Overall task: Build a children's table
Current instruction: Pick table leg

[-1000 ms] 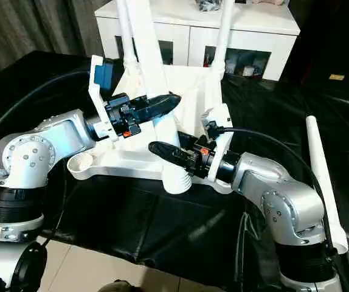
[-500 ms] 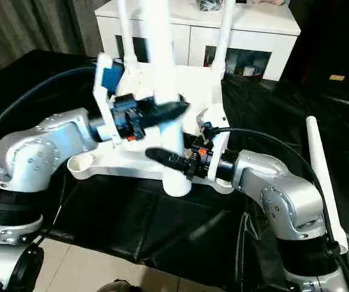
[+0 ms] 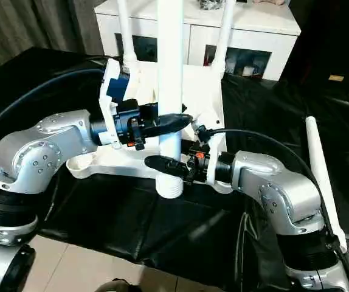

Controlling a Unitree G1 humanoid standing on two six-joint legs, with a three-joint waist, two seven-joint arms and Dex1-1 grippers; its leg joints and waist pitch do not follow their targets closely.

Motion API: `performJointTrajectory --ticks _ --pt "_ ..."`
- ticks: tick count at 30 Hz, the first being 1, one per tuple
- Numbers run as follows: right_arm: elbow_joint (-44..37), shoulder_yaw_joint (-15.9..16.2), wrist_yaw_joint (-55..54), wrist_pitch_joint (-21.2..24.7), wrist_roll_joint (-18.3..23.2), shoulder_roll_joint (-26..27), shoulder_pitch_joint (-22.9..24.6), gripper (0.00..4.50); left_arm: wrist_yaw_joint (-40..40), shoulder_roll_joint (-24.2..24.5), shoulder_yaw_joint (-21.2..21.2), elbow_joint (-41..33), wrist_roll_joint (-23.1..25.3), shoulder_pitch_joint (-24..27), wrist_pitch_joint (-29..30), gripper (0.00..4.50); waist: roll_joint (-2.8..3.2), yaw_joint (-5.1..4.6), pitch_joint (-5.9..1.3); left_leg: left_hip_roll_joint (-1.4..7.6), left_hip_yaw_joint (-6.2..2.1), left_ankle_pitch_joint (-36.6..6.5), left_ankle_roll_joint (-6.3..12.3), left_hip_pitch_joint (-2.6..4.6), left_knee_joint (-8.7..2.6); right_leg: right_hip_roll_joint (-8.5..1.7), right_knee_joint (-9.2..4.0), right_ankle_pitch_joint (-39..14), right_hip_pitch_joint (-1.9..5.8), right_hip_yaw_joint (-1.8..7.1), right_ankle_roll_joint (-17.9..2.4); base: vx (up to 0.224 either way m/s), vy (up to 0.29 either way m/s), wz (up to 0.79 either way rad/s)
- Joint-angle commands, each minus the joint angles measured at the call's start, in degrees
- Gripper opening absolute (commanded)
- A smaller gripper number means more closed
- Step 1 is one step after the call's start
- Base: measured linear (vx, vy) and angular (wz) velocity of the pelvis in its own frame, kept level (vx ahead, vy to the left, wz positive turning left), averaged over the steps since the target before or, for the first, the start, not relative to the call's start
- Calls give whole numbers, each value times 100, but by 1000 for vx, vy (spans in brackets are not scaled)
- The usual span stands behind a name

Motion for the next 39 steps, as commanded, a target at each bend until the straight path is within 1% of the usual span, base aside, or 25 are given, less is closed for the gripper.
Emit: performJointTrajectory --ticks 1,3,4,6,7,9,14,17,19,21,22,23,27,28,29,30,31,32,33,34,35,36,37,38,39 --pt "9 -37 22 70 62 -57 -75 265 -172 47 -98 -157 20 -15 5 184 -91 12 -406 691 -320 -560 -7 166 -465 -786 -455 -540 242 426 -1237 0 0 0" --pt "2 -35 32 83 68 -45 -65 259 -219 56 -118 -185 17 1 3 184 -88 12 -410 699 -322 -551 -11 165 -465 -784 -449 -535 238 423 -1241 0 0 0" --pt "-2 -31 30 87 65 -35 -63 237 -231 56 -133 -198 19 15 -2 184 -89 8 -411 698 -320 -540 -4 168 -468 -780 -445 -503 236 421 -1248 0 0 0" --pt "-4 -32 28 96 75 -15 -59 237 -269 57 -188 -226 30 48 -30 184 -90 10 -414 693 -319 -511 3 163 -461 -779 -439 -461 239 421 -1260 0 0 0" --pt "-4 -37 32 102 87 -9 -56 217 -286 60 -214 -234 42 58 -47 184 -90 14 -414 695 -318 -503 16 159 -460 -792 -442 -442 244 424 -1269 0 0 0" --pt "-4 -36 39 97 94 -5 -52 205 -289 55 -225 -235 50 61 -53 184 -92 13 -418 690 -316 -491 25 164 -455 -778 -434 -423 241 419 -1273 0 0 0" --pt "-7 -33 30 54 113 10 -42 198 -327 46 -256 -230 99 50 -88 184 -79 20 -421 693 -315 -483 26 166 -451 -781 -429 -422 241 416 -1287 0 0 0" --pt "-38 -11 -25 -28 49 28 -4 197 45 -16 -199 -53 285 -8 -26 184 -59 20 -422 699 -317 -506 0 165 -453 -779 -423 -383 244 416 -1292 0 0 0" --pt "-36 -10 -90 -135 -43 49 18 196 163 -53 -98 64 246 -39 72 254 -74 12 -423 694 -314 -516 -7 170 -454 -776 -426 -346 241 415 -1306 0 0 0" --pt "-1 -34 -169 -208 -112 81 22 194 226 -75 -25 113 192 -56 156 257 -69 15 -426 690 -312 -521 -17 161 -448 -786 -424 -328 246 418 -1326 0 0 0" --pt "72 -89 -333 -321 -226 149 19 194 376 -101 82 228 188 -78 228 257 -29 25 -425 687 -325 -534 -32 165 -448 -783 -423 -364 242 414 -1323 0 0 0" --pt "72 -89 -333 -321 -226 149 19 190 376 -101 82 228 188 -78 228 282 -49 6 -423 690 -316 -558 -62 172 -459 -773 -431 -364 230 415 -1323 0 0 0" --pt "264 -312 -815 -557 -448 320 2 187 594 -135 275 451 301 -50 107 306 -38 0 -437 683 -316 -519 -95 174 -456 -766 -419 -233 236 415 -1341 0 0 0" --pt "380 -480 -1085 -683 -569 376 8 186 817 -152 401 574 483 -58 -118 319 -44 -1 -438 684 -318 -521 -81 166 -455 -775 -424 -184 245 415 -1344 0 0 0" --pt "383 -484 -1091 -685 -571 377 8 186 823 -152 405 579 488 -58 -126 332 -39 1 -447 688 -318 -505 -83 176 -450 -769 -410 -123 244 410 -1353 0 0 0" --pt "440 -573 -1221 -729 -631 396 22 186 952 -168 496 702 595 -65 -326 340 4 7 -444 684 -323 -514 -87 178 -450 -761 -413 -113 239 409 -1340 0 0 0" --pt "502 -674 -1451 -829 -773 420 51 186 1130 -200 592 911 787 -54 -730 353 -18 -5 -445 683 -320 -533 -80 176 -457 -752 -421 -67 242 409 -1321 0 0 0" --pt "550 -718 -1590 -918 -875 418 78 186 1174 -176 550 1074 1014 -4 -1132 353 -7 -13 -447 679 -324 -564 -90 173 -460 -751 -426 -51 252 411 -1294 0 0 0" --pt "563 -728 -1625 -944 -903 416 86 186 1176 -164 526 1118 1086 15 -1253 363 -8 -9 -447 686 -333 -573 -81 174 -466 -759 -445 -68 252 411 -1257 0 0 0" --pt "607 -742 -1725 -1025 -993 407 107 186 1190 -111 408 1223 1306 69 -1545 368 -14 -10 -458 687 -329 -548 -88 178 -463 -767 -424 14 261 413 -1246 0 0 0" --pt "688 -751 -1893 -1161 -1161 389 133 186 1241 4 143 1361 1686 153 -1914 371 -6 -15 -460 688 -326 -542 -83 181 -464 -763 -416 47 261 414 -1252 0 0 0" --pt "773 -749 -2065 -1320 -1357 373 177 186 1257 132 -187 1497 2109 269 -2321 371 -14 -22 -452 686 -331 -548 -69 167 -469 -754 -433 21 254 419 -1166 0 0 0" --pt "813 -676 -2172 -1613 -1623 325 350 186 1056 306 -833 1578 2655 634 -2913 371 -18 -16 -455 694 -345 -542 -66 167 -476 -754 -435 0 252 418 -1083 0 0 0" --pt "806 -648 -2167 -1733 -1685 330 414 186 981 325 -991 1575 2764 764 -3033 371 -9 -24 -458 702 -330 -529 -76 168 -480 -767 -419 49 253 426 -1019 0 0 0" --pt "712 -551 -2249 -1818 -1834 322 495 186 1093 177 -920 1506 2690 985 -3019 371 27 -23 -465 695 -328 -540 -89 172 -478 -764 -417 61 243 422 -1027 0 0 0"
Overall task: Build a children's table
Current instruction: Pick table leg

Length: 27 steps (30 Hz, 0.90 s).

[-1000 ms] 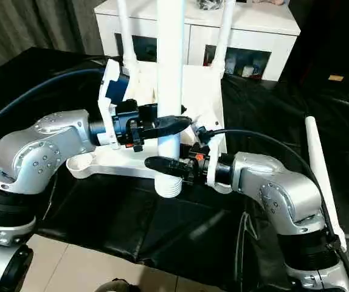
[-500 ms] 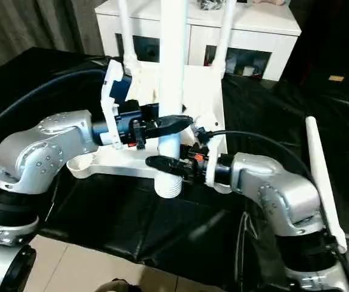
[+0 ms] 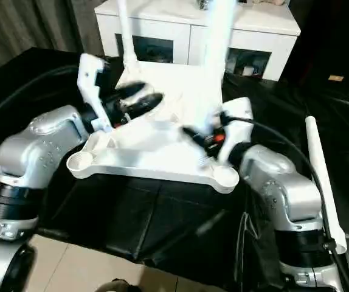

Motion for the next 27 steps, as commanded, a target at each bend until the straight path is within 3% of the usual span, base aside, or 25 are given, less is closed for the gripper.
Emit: performJointTrajectory --ticks 1,2,3,5,8,9,10,11,12,13,14,15,16,17,18,19,20,21,22,23,24,25,26,27 --pt "-113 171 -161 -252 -321 -10 88 186 85 -243 -131 21 122 295 -140 371 10 -29 -457 707 -344 -531 -135 174 -474 -749 -384 202 248 415 -1102 0 0 0" --pt "-128 178 -173 -255 -333 -6 95 186 157 -271 -100 13 122 316 -122 371 -5 -37 -460 710 -337 -557 -133 178 -474 -741 -379 306 244 410 -1206 0 0 0" --pt "-288 248 -313 -296 -464 48 171 186 965 -593 246 -38 167 529 21 371 27 -37 -469 728 -347 -596 -160 184 -472 -740 -348 366 246 405 -1263 0 0 0" --pt "-399 220 -485 -244 -485 166 243 186 1548 -973 721 -261 34 818 -18 371 -36 -60 -421 735 -342 -947 -94 172 -479 -795 -418 93 270 425 -1446 0 0 0" --pt "-468 149 -776 -482 -469 516 379 186 2342 -1234 1120 -583 62 1224 -105 371 -81 -85 -369 726 -350 -1160 -66 168 -494 -793 -493 -671 248 439 -1315 0 0 0" --pt "-464 210 -821 -615 -565 538 421 186 2483 -1257 1159 -631 82 1301 -124 371 -109 -103 -340 721 -351 -1220 -63 160 -515 -782 -528 -842 233 435 -1257 0 0 0" --pt "-440 324 -914 -783 -736 603 451 186 2645 -1279 1187 -677 178 1378 -103 371 -99 -127 -320 718 -361 -1410 -116 191 -534 -743 -557 -1212 202 426 -1138 0 0 0" --pt "-422 380 -989 -905 -813 703 465 186 2826 -1275 1177 -691 376 1416 -195 371 -57 -193 -314 784 -444 -1682 -350 259 -597 -583 -559 -1342 153 361 -944 0 0 0" --pt "-401 404 -1048 -950 -839 791 465 186 2886 -1237 1123 -697 542 1426 -277 371 -24 -236 -329 861 -520 -1860 -475 311 -643 -488 -536 -1272 131 316 -850 0 0 0" --pt "-387 411 -1092 -972 -849 852 464 186 2922 -1228 1086 -706 659 1433 -323 371 50 -347 -347 1168 -764 -2114 -578 410 -812 -354 -402 -949 100 218 -602 0 0 0" --pt "-363 406 -1163 -988 -882 891 458 186 2866 -1215 1048 -719 674 1424 -275 371 171 -376 -365 1494 -947 -2261 -618 463 -1010 -299 -93 -651 27 126 -336 0 0 0" --pt "-341 421 -1229 -1051 -956 919 455 186 2890 -1249 1059 -748 717 1427 -278 371 171 -376 -365 1494 -947 -2261 -618 463 -1010 -299 -93 -651 27 126 -336 -4 -58 11" --pt "-306 446 -1361 -1146 -1076 972 459 186 2941 -1303 1100 -782 735 1421 -251 371 162 -426 -347 1636 -975 -2468 -477 392 -1258 -211 364 -514 -68 74 5 -3 -92 14" --pt "-283 498 -1436 -1130 -1154 1012 484 186 2999 -1304 1089 -843 813 1425 -310 371 162 -409 -369 1608 -975 -2426 -430 424 -1266 -199 413 -475 -141 83 -5 -3 -92 14" --pt "-270 536 -1475 -1108 -1197 1035 505 186 3046 -1301 1076 -886 872 1431 -362 371 119 -426 -373 1450 -870 -2354 -132 408 -1211 -248 336 -333 -145 132 -201 -13 -143 8" --pt "-269 556 -1505 -1214 -1235 1082 568 186 3121 -1322 1103 -937 838 1434 -366 371 58 -453 -456 1172 -760 -2128 211 441 -1013 -323 81 54 -82 181 -665 -20 -212 -2" --pt "-272 555 -1510 -1246 -1238 1095 587 186 3139 -1338 1121 -951 811 1434 -372 371 -98 -451 -487 558 -360 -1694 625 126 -547 -521 -440 610 121 259 -1751 -20 -212 -2" --pt "-289 554 -1514 -1304 -1229 1128 641 186 3178 -1383 1182 -1001 741 1426 -390 371 -303 -335 -535 7 -61 -1285 794 -119 117 -608 -631 869 348 388 -2013 -14 -218 0" --pt "-294 568 -1439 -1310 -1172 1193 736 186 3238 -1407 1236 -1075 756 1396 -483 371 -278 -126 -482 7 -159 -627 720 -263 489 -972 -698 871 462 585 -1867 -15 -191 2" --pt "-294 537 -1434 -1245 -1099 1259 767 186 3227 -1468 1312 -1134 626 1385 -316 371 -289 -111 -435 33 -214 -287 560 -337 431 -955 -627 958 460 548 -1455 -15 -191 2" --pt "-308 496 -1380 -1172 -960 1332 786 186 3177 -1483 1353 -1165 539 1379 -212 371 -304 -101 -420 57 -294 -28 295 -291 208 -797 -543 945 435 450 -604 -25 -170 -4" --pt "-313 477 -1359 -1142 -896 1365 792 186 3150 -1490 1372 -1175 497 1376 -166 371 -180 -97 -481 197 -409 -44 312 -218 -25 -795 -495 921 495 445 -168 -35 -119 -2" --pt "-326 476 -1318 -1128 -829 1396 795 186 3111 -1463 1371 -1150 522 1377 -108 371 -79 -151 -501 387 -538 -2 385 -150 -194 -607 -391 1031 409 352 6 -35 -119 -2" --pt "-325 502 -1304 -1140 -837 1397 788 186 3023 -1412 1323 -1123 573 1397 -168 371 -22 -171 -484 493 -570 -90 429 -93 -255 -546 -446 790 336 287 22 -49 -83 1"
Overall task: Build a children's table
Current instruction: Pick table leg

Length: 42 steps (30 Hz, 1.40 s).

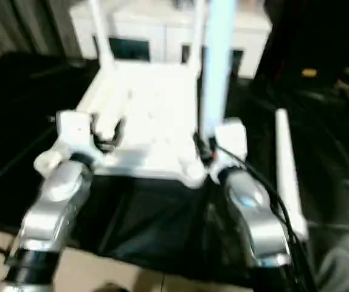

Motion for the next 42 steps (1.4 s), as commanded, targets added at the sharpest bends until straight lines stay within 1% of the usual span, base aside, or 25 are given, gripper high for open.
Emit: performJointTrajectory --ticks 1,5,9,10,11,12,13,14,15,16,17,18,19,21,22,23,25,27,28,29,31,36,38,40,42 --pt "-45 101 113 17 137 72 -78 186 -142 157 55 16 99 85 -26 371 33 46 -395 586 -257 -456 519 87 -429 -748 -622 184 368 388 34 -45 -54 5" --pt "17 158 167 -34 104 70 -106 186 -192 116 132 -27 -57 111 42 371 60 114 -244 527 201 -1483 -449 539 -445 -415 -1038 -2339 33 521 174 -59 -15 -2" --pt "75 221 307 -57 25 67 -116 186 -201 154 192 -68 -101 126 81 371 136 -75 -82 815 11 -4008 -624 1240 -691 -272 -1032 -3397 -153 108 467 -63 56 -34" --pt "87 231 321 -58 16 61 -118 186 -203 159 201 -76 -111 130 95 371 174 -75 -28 1176 -109 -4941 -650 1002 -1203 -354 -338 -2706 194 32 285 -43 86 -61" --pt "111 258 348 -58 -6 41 -129 186 -207 175 204 -80 -97 138 73 371 195 28 51 1060 -35 -5785 -542 246 -1738 -351 590 -1501 854 -48 159 -43 86 -61" --pt "134 284 373 -65 -30 21 -140 186 -211 191 206 -83 -80 145 50 371 179 181 -84 940 67 -5773 -346 411 -1601 -358 519 -1299 811 16 163 -37 23 -31" --pt "165 313 410 -103 -60 -4 -159 186 -219 216 209 -89 -66 166 55 371 -68 -60 -147 642 143 -4999 -235 870 -1100 -589 -125 -2558 530 429 99 72 -65 -16" --pt "165 313 410 -103 -60 -4 -159 186 -219 216 209 -89 -66 166 55 371 -193 62 -156 194 207 -2535 -13 422 -14 -1347 -1136 -4912 818 875 132 72 -65 -16" --pt "183 316 410 -114 -60 -3 -170 186 -234 226 219 -80 -45 182 36 371 -299 153 -171 181 100 -1466 196 130 395 -1537 -1276 -5405 975 1071 143 100 -53 -27" --pt "207 323 417 -135 -65 -9 -184 186 -236 228 236 -75 -40 198 41 371 -310 225 -260 146 -89 -728 279 -293 554 -1421 -1081 -4548 1237 1082 -52 88 -22 -12" --pt "225 332 428 -158 -75 -20 -194 186 -235 228 243 -72 -35 205 41 371 -204 254 -335 107 -122 -259 237 -361 400 -1117 -964 -3257 1272 824 -423 88 -22 -12" --pt "251 345 448 -185 -99 -31 -206 186 -235 232 251 -72 -27 210 36 371 -204 232 -309 105 -86 -85 318 -293 222 -937 -966 -2722 1202 693 -578 110 -30 7" --pt "284 374 518 -240 -125 -58 -225 186 -237 248 252 -84 -13 218 34 371 36 194 -356 223 -49 352 395 -14 -211 -646 -949 -2062 1083 388 -744 159 24 23" --pt "280 391 595 -303 -139 -74 -229 186 -262 281 233 -93 -2 226 60 371 315 -125 -410 689 -587 149 1023 580 -678 -119 -312 -1039 728 -16 -305 185 43 17" --pt "280 391 595 -303 -139 -74 -229 186 -262 281 233 -93 -2 226 60 371 393 -243 -502 953 -887 -28 1547 1155 -676 -135 83 -1092 198 -5 -154 216 32 0" --pt "274 379 620 -337 -133 -74 -228 186 -377 313 198 -95 -38 246 74 371 269 -343 -601 1166 -1092 862 2664 1334 -504 -342 476 -816 -220 155 397 216 32 0" --pt "271 361 620 -324 -124 -83 -234 186 -716 410 32 -119 -91 293 27 371 90 -308 -566 1054 -953 3487 3044 1140 -402 -516 512 121 -499 393 897 149 -19 -12" --pt "274 327 641 -303 -78 -79 -235 186 -1199 495 -147 -190 -280 363 8 371 -255 -156 -598 218 -407 3818 2151 660 113 -786 -282 2426 -323 806 493 62 -19 -9" --pt "273 321 650 -302 -72 -80 -235 186 -1364 533 -207 -210 -334 389 -17 371 -470 -34 -515 -336 -146 1691 1293 20 206 -924 -352 3642 251 1058 692 0 0 0" --pt "264 298 703 -308 -34 -94 -229 186 -1931 740 -453 -236 -403 493 -170 371 -389 13 -576 -145 -219 917 547 -28 36 -1035 -266 5401 412 991 337 0 0 0" --pt "261 285 786 -317 5 -129 -226 186 -2454 935 -643 -235 -505 559 -217 389 -233 -42 -618 -129 -165 1111 -68 18 -220 -601 -123 6178 467 691 140 27 -77 -2" --pt "132 223 1351 -251 314 -409 -174 186 -3979 1746 -1154 62 -457 496 -207 428 -21 -168 -341 320 -92 -1372 -491 343 -603 -456 -584 -116 222 549 -820 -47 -44 2" --pt "50 214 1732 -104 485 -638 -142 186 -4367 1979 -1274 479 -339 251 -143 447 -31 -158 -165 331 1 -2907 -662 558 -661 -447 -846 -2811 21 536 -477 -94 2 8" --pt "20 232 1890 -35 539 -732 -132 186 -4595 2078 -1363 645 -353 140 -67 447 1 -143 -132 305 -2 -3181 -715 675 -634 -502 -1027 -3860 -60 495 -71 -127 15 7" --pt "11 258 1982 -16 536 -781 -124 186 -4636 2137 -1439 846 -226 30 -144 447 8 -160 -176 329 -62 -2950 -685 544 -740 -555 -1029 -3657 124 455 57 -103 21 -4"
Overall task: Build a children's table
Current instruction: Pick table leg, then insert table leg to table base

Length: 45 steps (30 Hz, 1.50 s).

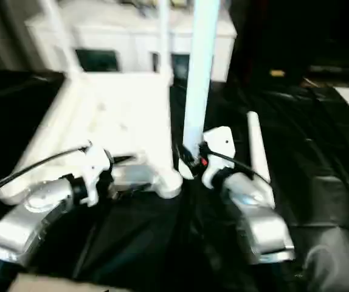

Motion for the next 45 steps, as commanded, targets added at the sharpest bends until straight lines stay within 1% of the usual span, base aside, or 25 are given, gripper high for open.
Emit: performJointTrajectory --ticks 1,2,4,7,8,9,10,11,12,13,14,15,16,17,18,19,20,21,22,23,26,30,33,40,45 --pt "-119 43 221 68 52 -106 29 186 -73 57 -210 506 373 -365 -191 447 12 -60 -222 164 -94 -2543 -93 28 -660 -324 -647 -3677 144 49 -292 -65 26 -10" --pt "-107 82 287 27 27 -147 26 186 41 41 -248 947 573 -636 -324 447 19 -59 -257 164 -80 -2414 -80 57 -655 -333 -647 -3427 140 60 -358 -65 26 -10" --pt "-101 93 313 19 24 -160 23 186 115 8 -252 1190 674 -806 -421 429 -8 -66 -256 167 -68 -2178 -52 -7 -674 -344 -634 -3185 179 58 -479 -78 20 -6" --pt "-94 125 387 22 44 -219 16 186 36 -52 -250 1525 730 -1079 -605 410 -49 -117 -226 130 -47 -2347 -7 56 -612 -362 -751 -3910 98 -12 -363 -45 10 -4" --pt "-96 128 391 23 46 -224 17 186 43 -59 -254 1571 747 -1118 -604 401 -39 -133 -235 118 -29 -2364 35 98 -570 -370 -810 -4030 70 -83 -333 0 0 0" --pt "-106 141 427 33 56 -252 20 186 46 -76 -306 1789 856 -1302 -634 385 -29 -165 -226 129 -39 -2408 56 83 -583 -384 -824 -4034 97 -150 -311 0 0 0" --pt "-112 146 447 41 58 -264 20 186 44 -77 -336 1873 907 -1372 -654 372 11 -207 -218 166 -78 -2594 60 42 -622 -386 -838 -3949 170 -263 -229 0 0 0" --pt "-113 148 458 48 59 -267 20 186 56 -76 -355 1930 943 -1416 -659 367 76 -230 -212 232 -113 -2959 66 69 -677 -365 -864 -3659 223 -410 -219 0 0 0" --pt "-119 148 479 56 54 -271 24 186 -16 -89 -383 2086 966 -1499 -669 368 89 -260 -208 274 -142 -3158 75 55 -721 -361 -843 -3421 281 -481 -229 0 0 0" --pt "-126 154 503 61 52 -277 31 186 -117 -92 -410 2215 980 -1560 -722 362 153 -262 -197 423 -215 -3626 66 -63 -898 -367 -602 -2764 494 -563 -266 -84 6 -2" --pt "-133 158 532 65 46 -281 39 186 -212 -104 -430 2374 1006 -1629 -790 347 262 -23 -172 676 -176 -4337 -13 -363 -1354 -293 339 -1507 759 -463 -432 -84 6 -2" --pt "-135 164 552 64 41 -286 50 186 -267 -108 -449 2477 1025 -1675 -788 347 202 77 -144 723 -93 -4425 35 -430 -1466 -273 519 -996 745 -343 -392 -74 -53 15" --pt "-141 171 573 63 35 -296 65 186 -297 -113 -473 2625 1068 -1738 -808 324 -152 78 -278 445 41 -3394 87 52 -968 -404 161 -2043 340 102 -145 47 -136 18" --pt "-137 179 586 55 28 -306 75 186 -285 -122 -497 2821 1137 -1817 -895 317 -362 132 -216 -21 186 -1364 113 321 117 -729 -907 -5565 -275 158 114 47 -136 18" --pt "-137 181 588 53 27 -308 77 186 -282 -123 -501 2856 1149 -1831 -911 317 -306 201 -263 16 105 -605 217 186 165 -873 -927 -6064 -182 373 85 62 -132 0" --pt "-121 188 591 43 22 -318 75 186 -283 -136 -515 3067 1209 -1912 -965 310 -235 305 -332 124 -12 61 242 -190 -211 -808 -626 -5205 197 344 -51 62 -70 -9" --pt "-125 195 596 40 18 -330 78 186 -297 -126 -551 3236 1291 -1982 -1008 287 -184 361 -386 179 41 67 82 -164 -448 -490 -484 -3888 124 126 -146 62 -70 -9" --pt "-129 199 600 39 16 -335 82 186 -269 -135 -526 3349 1301 -2031 -1007 278 -135 388 -424 208 53 20 27 -154 -495 -426 -389 -3082 139 103 -274 53 -50 0" --pt "-135 200 603 39 15 -339 88 186 -246 -143 -505 3415 1300 -2060 -1007 274 -42 400 -449 266 82 -312 -2 -113 -545 -370 -309 -1987 84 91 -609 0 0 0" --pt "-135 200 603 39 15 -339 88 186 -246 -143 -505 3415 1300 -2060 -1007 269 -26 366 -395 252 106 -937 -88 -179 -583 -339 -296 -1742 92 85 -861 0 0 0" --pt "-151 215 638 36 -14 -361 105 186 -306 -184 -441 3692 1293 -2203 -1167 233 -22 321 -397 261 87 -1553 -156 -145 -633 -335 -304 -1697 127 74 -1020 0 0 0" --pt "-140 221 654 26 -24 -368 100 186 -333 -239 -394 3899 1301 -2308 -1370 207 -29 315 -420 269 99 -1285 -65 -172 -639 -354 -305 -1166 171 77 -1112 0 0 0" --pt "-128 244 665 19 -40 -386 87 186 -433 -293 -411 4177 1368 -2456 -1545 185 -45 329 -448 267 129 -875 54 -193 -594 -357 -266 -451 195 79 -1268 0 0 0" --pt "-163 298 756 38 -46 -436 106 186 -978 -231 -655 4563 1554 -2703 -1670 129 -56 347 -408 278 140 -1051 37 -186 -615 -401 -322 -1093 197 90 -1171 0 0 0" --pt "-170 269 758 36 -35 -438 112 186 -1576 -202 -593 4401 1345 -2715 -1445 82 -53 342 -416 282 143 -975 31 -190 -613 -402 -299 -911 209 94 -1241 0 0 0"
